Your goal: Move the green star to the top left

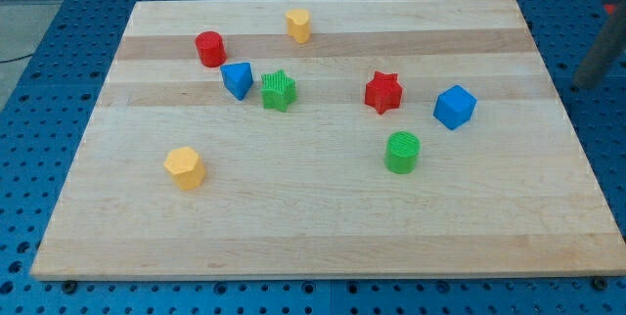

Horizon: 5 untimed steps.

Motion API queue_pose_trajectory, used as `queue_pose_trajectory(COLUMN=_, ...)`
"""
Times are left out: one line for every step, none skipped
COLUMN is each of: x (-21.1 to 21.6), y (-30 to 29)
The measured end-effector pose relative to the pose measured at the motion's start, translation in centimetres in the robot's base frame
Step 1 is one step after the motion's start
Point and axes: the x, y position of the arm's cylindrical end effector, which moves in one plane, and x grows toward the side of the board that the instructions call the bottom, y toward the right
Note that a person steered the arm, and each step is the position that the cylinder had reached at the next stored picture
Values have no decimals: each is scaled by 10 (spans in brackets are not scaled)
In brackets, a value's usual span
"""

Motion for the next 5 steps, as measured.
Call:
queue_pose_trajectory(x=-64, y=-67)
queue_pose_trajectory(x=-71, y=-162)
queue_pose_trajectory(x=-57, y=-239)
queue_pose_trajectory(x=-48, y=-285)
queue_pose_trajectory(x=-29, y=-307)
